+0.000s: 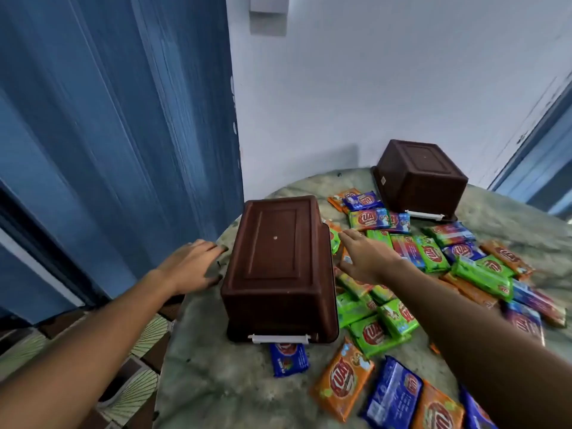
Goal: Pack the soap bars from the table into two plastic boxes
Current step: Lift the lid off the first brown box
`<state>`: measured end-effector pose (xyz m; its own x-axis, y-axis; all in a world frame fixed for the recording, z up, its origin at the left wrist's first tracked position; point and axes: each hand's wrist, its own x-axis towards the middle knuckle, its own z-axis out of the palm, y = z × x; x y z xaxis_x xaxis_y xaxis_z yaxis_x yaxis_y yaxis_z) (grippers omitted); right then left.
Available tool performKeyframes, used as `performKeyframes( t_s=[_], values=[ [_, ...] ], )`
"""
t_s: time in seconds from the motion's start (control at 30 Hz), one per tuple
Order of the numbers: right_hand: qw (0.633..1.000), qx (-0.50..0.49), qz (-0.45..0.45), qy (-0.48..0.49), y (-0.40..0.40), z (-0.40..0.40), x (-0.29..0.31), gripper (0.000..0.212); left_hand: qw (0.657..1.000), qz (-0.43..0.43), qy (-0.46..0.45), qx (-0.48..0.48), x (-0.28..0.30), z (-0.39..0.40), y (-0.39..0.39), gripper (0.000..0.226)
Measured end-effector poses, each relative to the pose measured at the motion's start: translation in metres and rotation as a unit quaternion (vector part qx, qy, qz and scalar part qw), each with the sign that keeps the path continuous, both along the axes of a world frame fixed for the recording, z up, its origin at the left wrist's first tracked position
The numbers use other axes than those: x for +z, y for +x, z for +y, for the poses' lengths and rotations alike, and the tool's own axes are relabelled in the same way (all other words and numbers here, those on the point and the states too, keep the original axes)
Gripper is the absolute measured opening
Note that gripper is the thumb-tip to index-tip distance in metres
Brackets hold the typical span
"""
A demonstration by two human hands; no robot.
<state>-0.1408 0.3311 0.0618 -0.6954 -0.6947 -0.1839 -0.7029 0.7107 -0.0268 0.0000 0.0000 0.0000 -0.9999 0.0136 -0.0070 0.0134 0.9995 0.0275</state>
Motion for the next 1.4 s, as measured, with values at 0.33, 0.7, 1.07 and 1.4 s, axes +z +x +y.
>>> performKeyframes(
  t_s=[0.33, 0.7, 1.07, 1.4],
  values=[
    [0.987, -0.095, -0.033, -0.128, -0.011, -0.017, -0.032, 0.039, 0.957, 0.045, 0.267, 0.103, -0.013, 0.010, -0.025, 0.036],
    [0.722, -0.372, -0.402, -0.423, 0.004, -0.041, 0.015, 0.094, 0.626, -0.101, 0.729, 0.259, 0.070, 0.050, -0.032, 0.086],
    [0.504, -0.283, -0.515, -0.633, 0.037, 0.063, 0.097, 0.049, 0.492, -0.025, 0.845, 0.209, 0.144, 0.134, -0.025, 0.066],
    [0.527, -0.461, -0.283, -0.655, 0.062, 0.113, 0.085, 0.026, 0.475, 0.023, 0.808, 0.348, 0.119, 0.192, -0.031, 0.024]
  ],
)
